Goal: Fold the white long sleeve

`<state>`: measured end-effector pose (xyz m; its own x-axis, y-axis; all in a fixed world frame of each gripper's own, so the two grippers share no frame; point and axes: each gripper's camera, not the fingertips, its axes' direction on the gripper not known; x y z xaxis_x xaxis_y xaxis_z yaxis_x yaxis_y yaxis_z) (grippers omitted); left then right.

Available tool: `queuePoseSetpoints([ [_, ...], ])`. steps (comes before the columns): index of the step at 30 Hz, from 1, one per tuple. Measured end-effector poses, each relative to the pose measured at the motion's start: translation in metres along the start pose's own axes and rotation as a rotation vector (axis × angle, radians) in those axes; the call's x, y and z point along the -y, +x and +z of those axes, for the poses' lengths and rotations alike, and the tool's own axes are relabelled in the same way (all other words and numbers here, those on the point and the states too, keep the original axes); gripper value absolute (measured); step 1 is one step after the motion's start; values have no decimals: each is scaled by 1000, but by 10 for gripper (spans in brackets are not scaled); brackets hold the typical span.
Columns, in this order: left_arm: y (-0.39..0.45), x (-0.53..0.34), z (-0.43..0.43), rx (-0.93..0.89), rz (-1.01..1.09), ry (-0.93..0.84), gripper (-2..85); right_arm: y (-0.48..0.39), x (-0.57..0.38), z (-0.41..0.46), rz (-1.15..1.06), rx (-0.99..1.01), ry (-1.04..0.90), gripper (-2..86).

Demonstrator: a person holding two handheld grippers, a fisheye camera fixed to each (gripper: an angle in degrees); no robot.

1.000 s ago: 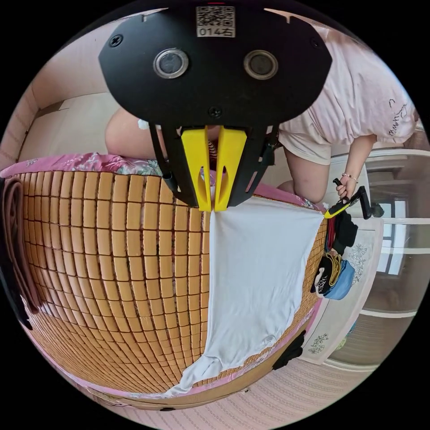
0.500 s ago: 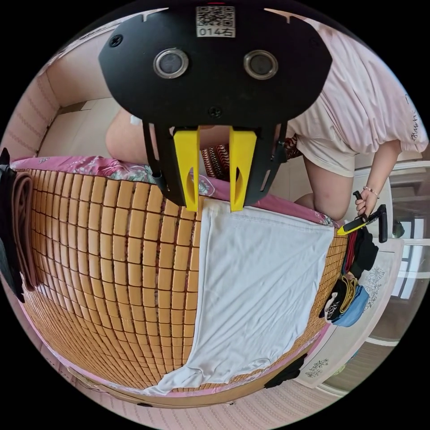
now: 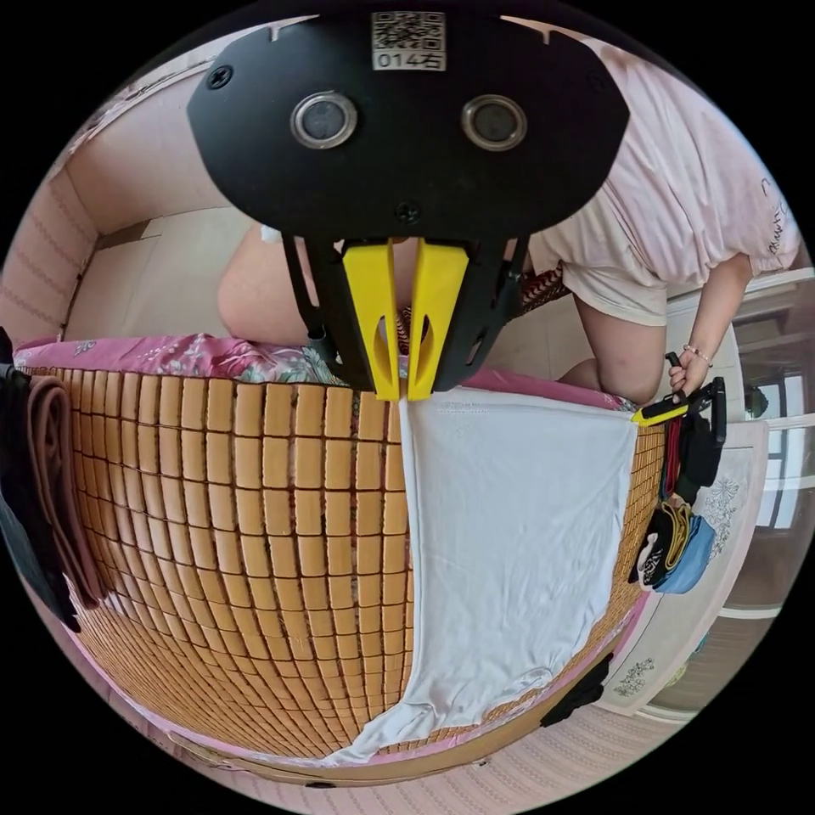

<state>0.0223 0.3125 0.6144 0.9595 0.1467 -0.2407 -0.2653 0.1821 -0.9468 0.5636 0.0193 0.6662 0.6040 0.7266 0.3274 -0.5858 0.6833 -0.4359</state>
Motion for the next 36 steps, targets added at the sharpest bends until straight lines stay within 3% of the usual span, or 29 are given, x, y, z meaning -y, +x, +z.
queuePoseSetpoints([
  [7, 3, -15, -3, 37, 80, -57, 2, -24, -10, 3, -151, -27, -120, 15],
  [12, -26, -14, 10, 37, -65, -71, 59, -26, -15, 17, -191, -44, -186, 41],
  [16, -31, 7, -6, 137, -31, -28, 61, -15, 0, -4, -230, -105, -144, 61],
  [20, -12, 81, -5, 126, 121, 37, 61, 3, 59, -44, -233, -139, 48, 78],
  [26, 52, 234, 40, -91, 335, 154, 60, 11, 189, -62, -153, -149, 300, 94],
  [31, 108, 326, 84, -125, 453, 203, 59, 18, 269, -38, -10, -180, 328, 89],
  [36, 132, 365, 125, -143, 491, 165, 58, 28, 267, -12, -8, -182, 307, 1],
])
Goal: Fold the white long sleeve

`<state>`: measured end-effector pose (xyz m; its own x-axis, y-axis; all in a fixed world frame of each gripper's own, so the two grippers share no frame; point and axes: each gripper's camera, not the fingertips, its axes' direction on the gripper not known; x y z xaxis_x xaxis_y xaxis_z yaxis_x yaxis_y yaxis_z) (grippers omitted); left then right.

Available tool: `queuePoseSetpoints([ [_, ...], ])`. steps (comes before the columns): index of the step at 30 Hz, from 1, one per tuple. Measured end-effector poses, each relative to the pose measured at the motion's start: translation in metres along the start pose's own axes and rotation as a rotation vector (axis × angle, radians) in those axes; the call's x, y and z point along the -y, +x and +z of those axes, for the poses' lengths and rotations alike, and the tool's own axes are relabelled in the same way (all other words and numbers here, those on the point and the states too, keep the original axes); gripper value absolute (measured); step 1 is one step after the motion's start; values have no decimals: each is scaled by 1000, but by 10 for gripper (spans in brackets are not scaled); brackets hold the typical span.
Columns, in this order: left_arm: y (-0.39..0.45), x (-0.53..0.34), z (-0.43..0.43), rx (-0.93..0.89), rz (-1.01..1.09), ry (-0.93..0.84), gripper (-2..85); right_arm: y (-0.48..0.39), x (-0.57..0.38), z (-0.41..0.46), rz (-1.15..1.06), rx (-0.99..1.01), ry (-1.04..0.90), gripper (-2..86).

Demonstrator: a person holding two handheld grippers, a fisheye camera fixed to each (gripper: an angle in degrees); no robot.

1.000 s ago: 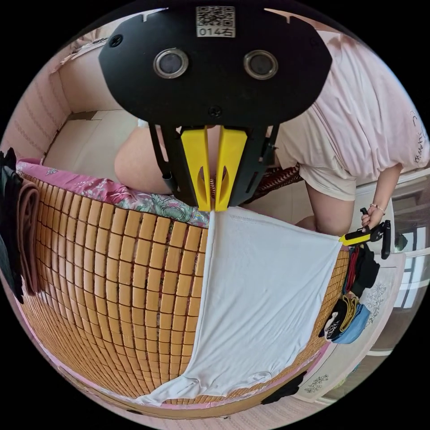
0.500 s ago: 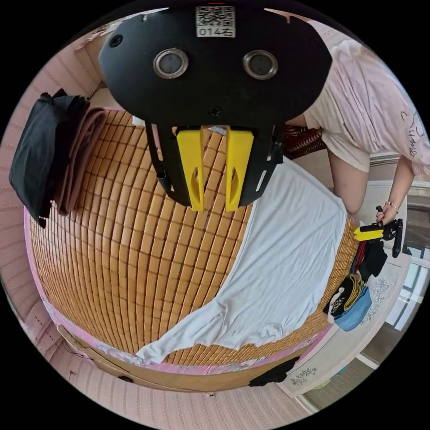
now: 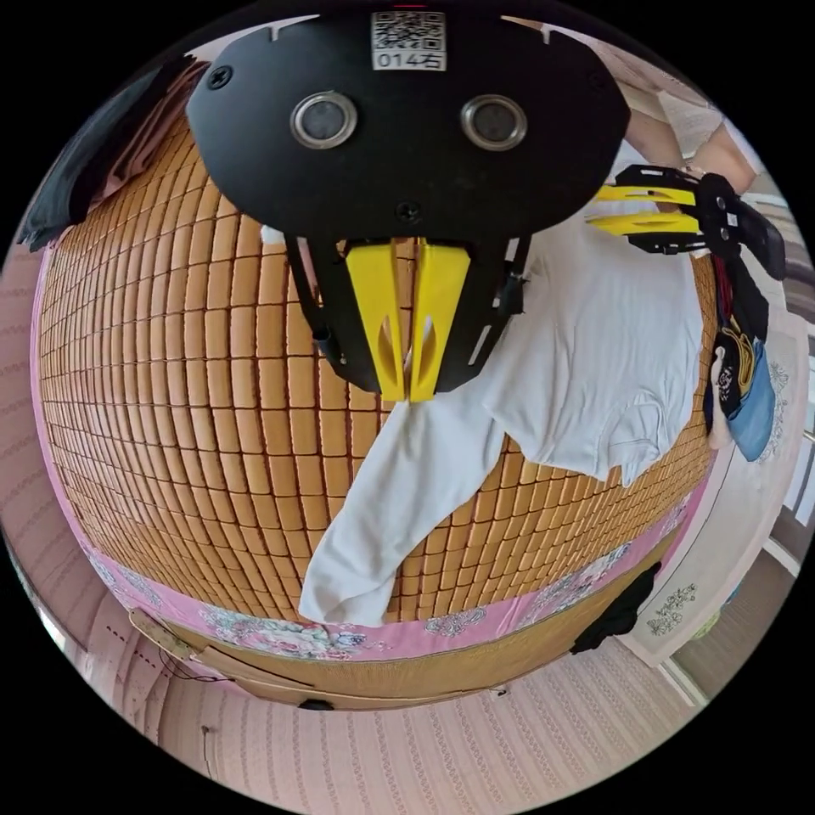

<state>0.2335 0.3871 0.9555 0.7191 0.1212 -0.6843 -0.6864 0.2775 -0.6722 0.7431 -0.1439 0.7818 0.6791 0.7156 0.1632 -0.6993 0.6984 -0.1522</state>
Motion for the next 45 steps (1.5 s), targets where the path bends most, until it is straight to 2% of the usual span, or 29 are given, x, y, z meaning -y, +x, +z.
queuePoseSetpoints([
  [5, 9, -4, 12, -5, 27, 22, 54, 18, -116, -71, 39, -39, 163, 7],
  [9, 19, 3, 24, 14, 47, 20, 53, 28, -232, -91, 69, -16, 51, 55],
  [11, 22, 12, 30, 21, 52, 13, 52, 34, -255, -97, 75, -33, 38, 73],
  [16, 35, 48, 50, 58, 74, 2, 52, 48, -230, -103, 15, -26, 117, 94],
  [22, 49, 87, 104, 106, 72, -66, 51, 34, -144, -56, -53, -107, 113, 102],
  [25, 50, 89, 122, 103, 62, -65, 50, 39, -132, -20, -44, -146, -9, 29],
  [28, 52, 89, 129, 95, 58, -60, 47, 53, -156, -30, 11, -101, 42, -1],
  [30, 57, 86, 134, 109, 75, -47, 46, 62, -208, -70, 120, -145, 176, -4],
  [34, 65, 81, 138, 120, 91, -28, 45, 61, -308, -137, 244, -170, 283, -2],
  [37, 77, 77, 134, 133, 127, 3, 45, 68, -373, -162, 294, -201, 264, 1],
  [39, 91, 76, 128, 141, 166, 15, 45, 82, -407, -159, 330, -325, 176, 21],
  [41, 104, 77, 126, 165, 201, 23, 46, 96, -424, -154, 396, -355, 123, 46],
  [45, 129, 89, 133, 166, 252, -4, 47, 106, -448, -141, 436, -159, 140, 68],
])
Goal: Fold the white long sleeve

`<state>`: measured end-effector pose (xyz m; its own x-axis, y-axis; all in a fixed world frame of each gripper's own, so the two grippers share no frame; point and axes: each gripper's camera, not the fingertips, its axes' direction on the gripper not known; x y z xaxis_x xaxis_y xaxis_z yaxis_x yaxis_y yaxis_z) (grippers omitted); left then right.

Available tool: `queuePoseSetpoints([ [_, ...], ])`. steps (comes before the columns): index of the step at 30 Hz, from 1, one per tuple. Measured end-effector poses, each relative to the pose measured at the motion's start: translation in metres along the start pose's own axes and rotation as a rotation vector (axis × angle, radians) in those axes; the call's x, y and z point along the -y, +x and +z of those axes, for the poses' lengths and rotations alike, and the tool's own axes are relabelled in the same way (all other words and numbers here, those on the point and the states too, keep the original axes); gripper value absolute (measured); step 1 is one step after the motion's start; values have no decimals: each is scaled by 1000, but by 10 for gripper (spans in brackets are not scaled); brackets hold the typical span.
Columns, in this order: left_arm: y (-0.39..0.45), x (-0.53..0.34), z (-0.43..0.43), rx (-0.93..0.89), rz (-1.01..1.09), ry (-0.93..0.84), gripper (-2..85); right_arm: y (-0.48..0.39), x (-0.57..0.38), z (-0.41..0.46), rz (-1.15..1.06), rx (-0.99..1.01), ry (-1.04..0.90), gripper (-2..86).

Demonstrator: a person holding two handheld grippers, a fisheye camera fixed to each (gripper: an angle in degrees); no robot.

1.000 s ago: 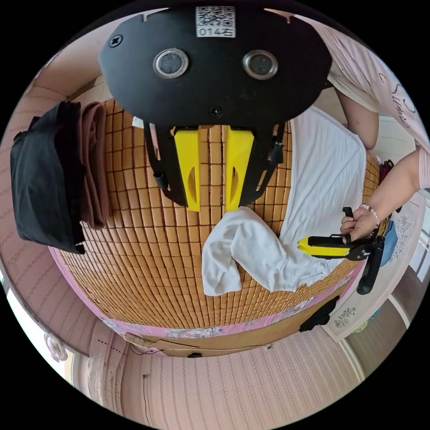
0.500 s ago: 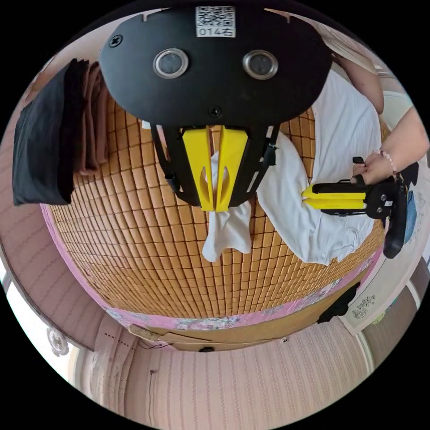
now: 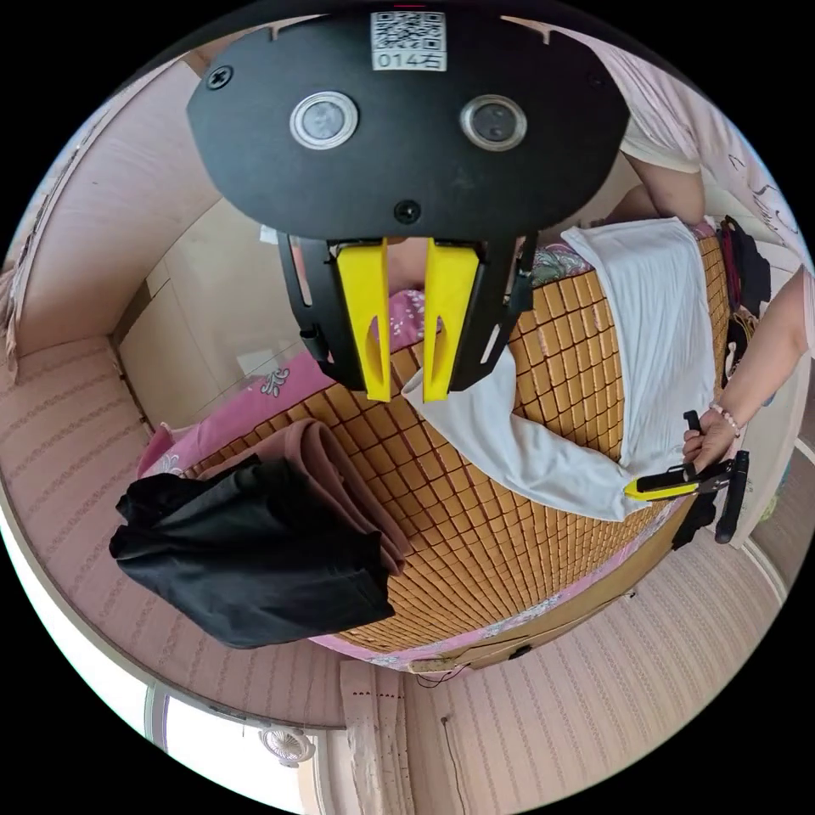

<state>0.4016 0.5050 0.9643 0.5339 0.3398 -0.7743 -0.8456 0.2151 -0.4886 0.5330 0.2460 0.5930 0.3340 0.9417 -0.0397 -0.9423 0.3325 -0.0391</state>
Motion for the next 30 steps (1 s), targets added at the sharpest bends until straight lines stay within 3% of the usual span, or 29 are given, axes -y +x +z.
queuePoseSetpoints([
  [5, 3, 24, 22, 6, -46, -38, 49, -4, 1, 19, -5, 52, 43, 79],
  [8, -5, 30, 39, -26, -103, -77, 49, -7, 9, 48, -41, 13, -73, 36],
  [13, -4, 22, 59, -23, -102, -138, 50, -6, 15, 40, -80, -19, -23, 1],
  [17, 0, 11, 44, -19, -124, -41, 52, 1, 39, 37, -111, -88, 4, 0],
  [25, 80, -1, 23, -186, 99, -41, 52, -15, 63, 66, -221, -238, -97, 31],
  [30, 137, -2, 23, -260, 207, -37, 52, -24, 55, 38, -170, -151, -29, 84],
])
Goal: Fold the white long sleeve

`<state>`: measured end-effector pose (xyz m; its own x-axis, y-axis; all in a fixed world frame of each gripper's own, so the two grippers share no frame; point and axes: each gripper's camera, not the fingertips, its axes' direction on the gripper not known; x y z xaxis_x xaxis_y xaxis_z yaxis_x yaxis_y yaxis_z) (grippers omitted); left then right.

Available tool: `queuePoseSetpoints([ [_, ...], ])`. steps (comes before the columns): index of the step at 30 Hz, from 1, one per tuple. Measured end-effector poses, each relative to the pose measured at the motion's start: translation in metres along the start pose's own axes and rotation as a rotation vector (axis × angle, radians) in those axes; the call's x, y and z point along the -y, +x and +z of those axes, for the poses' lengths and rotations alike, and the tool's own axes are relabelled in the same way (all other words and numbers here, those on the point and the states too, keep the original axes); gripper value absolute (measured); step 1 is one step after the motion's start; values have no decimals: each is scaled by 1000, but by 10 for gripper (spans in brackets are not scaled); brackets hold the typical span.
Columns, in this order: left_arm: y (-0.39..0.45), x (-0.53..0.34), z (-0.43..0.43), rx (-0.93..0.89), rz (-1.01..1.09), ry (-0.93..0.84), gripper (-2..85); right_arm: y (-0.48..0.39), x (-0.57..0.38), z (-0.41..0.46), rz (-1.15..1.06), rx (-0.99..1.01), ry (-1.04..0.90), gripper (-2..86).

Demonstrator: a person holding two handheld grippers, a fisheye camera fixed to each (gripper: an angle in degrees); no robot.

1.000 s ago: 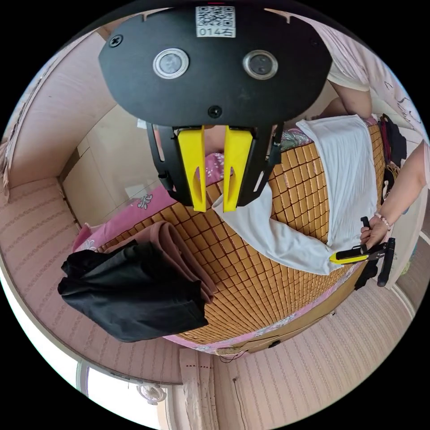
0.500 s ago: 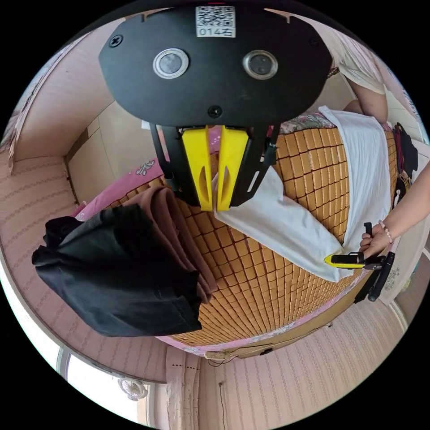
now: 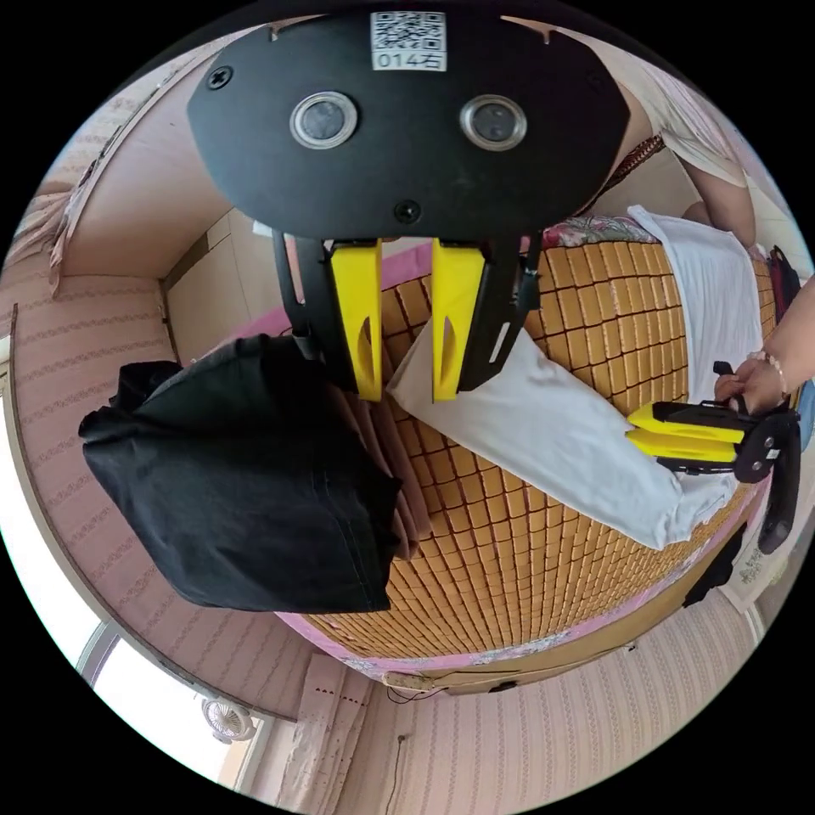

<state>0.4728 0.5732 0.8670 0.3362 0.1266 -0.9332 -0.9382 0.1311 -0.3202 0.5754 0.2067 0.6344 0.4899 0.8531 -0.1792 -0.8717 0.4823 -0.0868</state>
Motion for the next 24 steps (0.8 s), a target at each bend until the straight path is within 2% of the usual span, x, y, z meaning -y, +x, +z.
queuePoseSetpoints([
  [4, 11, 4, 11, 12, 9, -48, 53, -25, -16, -9, -44, 39, 29, 64],
  [8, 13, -2, 7, 25, -13, -78, 48, -36, -24, 20, -93, 133, -102, 28],
  [10, 14, -6, 1, 22, -17, -82, 50, -30, -28, 17, -72, 121, -69, 14],
  [14, 15, -17, -22, -19, -26, -72, 72, -20, -24, 19, -37, 224, -43, 19],
  [16, 11, -34, -49, -20, -75, -1, 73, -20, -20, 14, -6, 220, -32, 47],
  [18, 1, -81, -100, -17, -192, 131, 70, -24, -18, -2, 17, 150, 22, 113],
  [20, -5, -130, -138, 36, -286, 202, 67, -32, -14, -14, 9, 90, 35, 134],
  [24, -15, -262, -213, 204, -545, 208, 64, -78, 12, -36, -119, 114, 63, 137],
])
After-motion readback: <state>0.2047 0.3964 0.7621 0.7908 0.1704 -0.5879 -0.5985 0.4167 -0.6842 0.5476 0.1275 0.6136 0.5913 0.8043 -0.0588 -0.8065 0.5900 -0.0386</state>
